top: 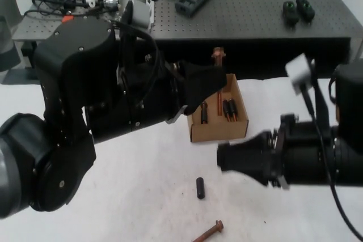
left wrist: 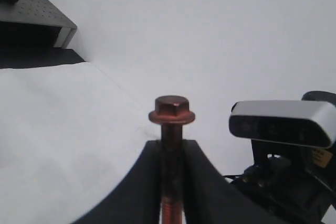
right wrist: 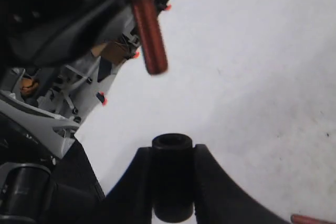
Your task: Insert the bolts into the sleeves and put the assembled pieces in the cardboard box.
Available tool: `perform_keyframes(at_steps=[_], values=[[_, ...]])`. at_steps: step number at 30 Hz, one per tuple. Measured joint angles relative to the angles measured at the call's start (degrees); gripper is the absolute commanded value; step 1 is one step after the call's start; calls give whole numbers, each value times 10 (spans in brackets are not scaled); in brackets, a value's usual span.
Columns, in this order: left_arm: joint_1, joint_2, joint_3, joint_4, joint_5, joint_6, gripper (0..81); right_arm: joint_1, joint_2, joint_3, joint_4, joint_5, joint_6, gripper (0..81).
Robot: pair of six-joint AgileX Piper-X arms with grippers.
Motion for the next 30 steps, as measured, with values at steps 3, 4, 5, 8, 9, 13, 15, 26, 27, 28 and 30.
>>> perform_keyframes(at_steps=[3,4,5,8,9,13,15,26,27,28,30], values=[[0,0,0,-6,2,-6,7,0,0,0,-35,4,7,20],[0,0,0,-6,5,-9,7,0,0,0,-41,6,7,20],[0,0,0,-6,7,-10,7,0,0,0,-49,7,7,20],[0,0,0,-6,10,-10,7,0,0,0,-58,10,8,20],[0,0,0,-6,10,-10,7,0,0,0,-59,14,8,20],[0,0,0,-6,10,-10,7,0,0,2,-71,29,8,20],[0,0,0,-8,10,-10,7,0,0,2,-84,33,8,20],[0,0,0,-10,47,-14,34,1,0,2,-126,51,8,20],[0,0,0,-10,52,-14,72,1,0,2,-126,51,6,20],[0,0,0,-8,53,-14,139,1,0,2,-126,51,2,20],[0,0,0,-5,53,-14,321,1,0,2,-126,57,-7,20]])
